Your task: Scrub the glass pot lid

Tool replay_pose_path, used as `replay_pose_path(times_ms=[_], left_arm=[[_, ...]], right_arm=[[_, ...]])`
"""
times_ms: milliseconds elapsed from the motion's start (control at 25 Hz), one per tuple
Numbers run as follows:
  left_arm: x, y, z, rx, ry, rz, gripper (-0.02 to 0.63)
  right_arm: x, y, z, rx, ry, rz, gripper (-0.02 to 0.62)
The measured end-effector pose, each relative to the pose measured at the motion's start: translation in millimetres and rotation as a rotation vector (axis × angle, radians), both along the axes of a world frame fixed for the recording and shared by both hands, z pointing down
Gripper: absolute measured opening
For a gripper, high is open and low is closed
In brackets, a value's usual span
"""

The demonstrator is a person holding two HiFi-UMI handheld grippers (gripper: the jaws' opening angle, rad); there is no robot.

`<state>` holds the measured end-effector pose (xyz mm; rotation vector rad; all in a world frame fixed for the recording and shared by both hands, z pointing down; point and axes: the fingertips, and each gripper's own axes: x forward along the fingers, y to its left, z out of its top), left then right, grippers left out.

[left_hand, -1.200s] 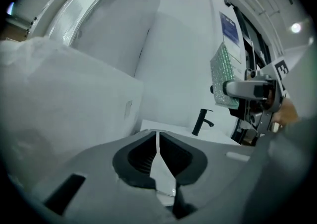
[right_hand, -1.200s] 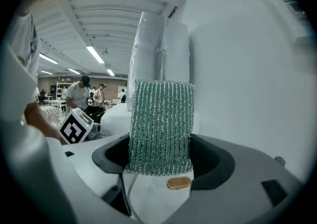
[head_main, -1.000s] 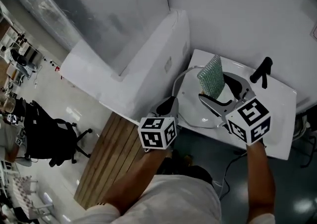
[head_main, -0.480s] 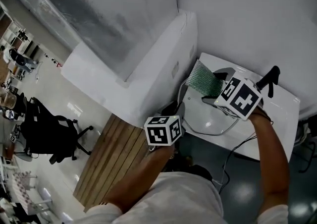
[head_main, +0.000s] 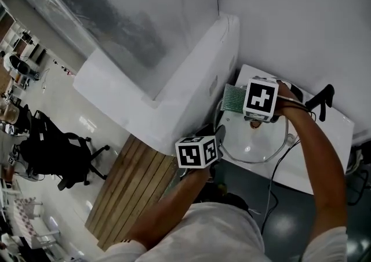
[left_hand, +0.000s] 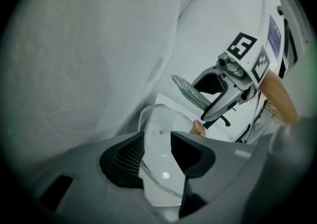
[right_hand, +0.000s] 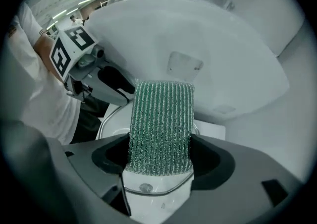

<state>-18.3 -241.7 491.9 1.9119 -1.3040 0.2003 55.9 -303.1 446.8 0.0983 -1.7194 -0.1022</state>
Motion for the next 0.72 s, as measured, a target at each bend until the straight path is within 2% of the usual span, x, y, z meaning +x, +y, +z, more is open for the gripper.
replay_pose_path(times_ms=[400,720], left_arm=[[3,0,23,-0.057,-0.027,0.053,0.163],[3,-1,32,-0.071,-0.049,0.067,0.161]], right_arm=[[-10,-16,49,-0.066,0.221,-0.193,0.348],[-17,-16,78,-0.112,0.267,-0.242,0.348]])
